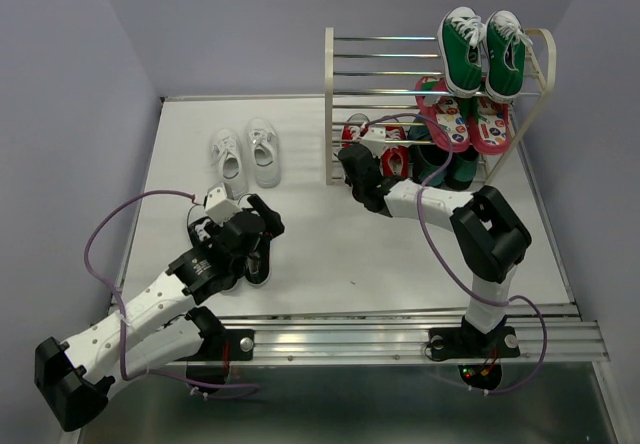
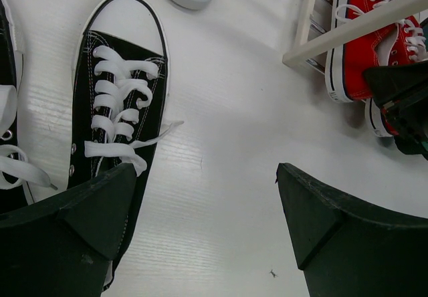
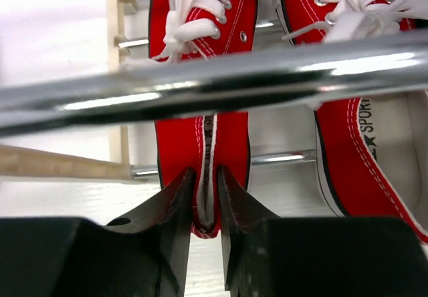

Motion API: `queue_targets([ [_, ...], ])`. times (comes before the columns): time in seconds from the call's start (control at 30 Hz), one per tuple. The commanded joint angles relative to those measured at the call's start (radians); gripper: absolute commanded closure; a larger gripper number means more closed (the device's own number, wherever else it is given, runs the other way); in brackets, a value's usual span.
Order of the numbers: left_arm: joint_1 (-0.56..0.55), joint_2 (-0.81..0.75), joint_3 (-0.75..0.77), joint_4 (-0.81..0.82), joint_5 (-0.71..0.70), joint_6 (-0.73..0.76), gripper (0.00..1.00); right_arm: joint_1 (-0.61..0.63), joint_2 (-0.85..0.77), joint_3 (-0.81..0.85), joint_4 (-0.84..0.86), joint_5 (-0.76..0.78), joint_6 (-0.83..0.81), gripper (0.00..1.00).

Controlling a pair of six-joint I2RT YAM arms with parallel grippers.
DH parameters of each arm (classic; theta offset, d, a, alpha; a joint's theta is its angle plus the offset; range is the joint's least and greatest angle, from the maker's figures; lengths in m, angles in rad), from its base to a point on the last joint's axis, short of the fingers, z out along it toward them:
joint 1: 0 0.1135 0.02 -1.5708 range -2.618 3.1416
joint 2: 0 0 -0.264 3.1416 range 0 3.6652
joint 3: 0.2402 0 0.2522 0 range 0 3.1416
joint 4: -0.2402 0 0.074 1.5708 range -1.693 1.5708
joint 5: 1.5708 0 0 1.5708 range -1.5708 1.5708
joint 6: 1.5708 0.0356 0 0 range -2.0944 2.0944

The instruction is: Place and organize the shoes onto the shoe shelf

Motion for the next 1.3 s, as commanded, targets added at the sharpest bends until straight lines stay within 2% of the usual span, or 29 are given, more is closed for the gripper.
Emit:
queue_targets([
  [0.0,0.006,-0.024,0.018,-0.024,-0.032,-0.016,0.01,-0.006,-0.006,0.058,0.106,0.07,0.026,0.72],
  [0.13,0.006,-0.03,0.023,-0.035,-0.034,-0.023,0.01,-0.006,-0.009,0.059,0.097,0.07,0.038,0.53],
  [0.23,0.006,-0.031,0.026,-0.041,-0.031,-0.029,0.01,-0.006,-0.017,0.058,0.091,0.067,0.041,0.47],
  [0.3,0.006,-0.031,0.029,-0.048,-0.029,-0.033,0.01,-0.006,-0.032,0.053,0.088,0.058,0.041,0.39],
  [0.4,0.006,-0.028,0.032,-0.058,-0.028,-0.038,0.01,-0.006,-0.057,0.044,0.075,0.049,0.038,0.35],
  [0.5,0.006,-0.028,0.036,-0.081,-0.026,-0.047,0.01,-0.006,-0.097,0.026,0.052,0.007,0.038,0.25],
  [0.6,0.006,-0.027,0.041,-0.107,-0.026,-0.059,0.01,-0.006,-0.149,-0.005,0.032,-0.057,0.021,0.03],
  [0.63,0.006,-0.027,0.043,-0.107,-0.028,-0.065,0.01,-0.006,-0.164,-0.014,0.026,-0.057,0.018,0.0],
  [0.97,0.007,0.021,0.021,-0.228,-0.045,-0.185,0.01,0.013,-0.411,-0.209,-0.024,-0.324,0.013,0.0],
  [1.27,0.062,0.114,-0.071,-0.069,-0.011,-0.153,0.01,0.013,-0.508,-0.302,-0.109,-0.361,0.024,0.0],
])
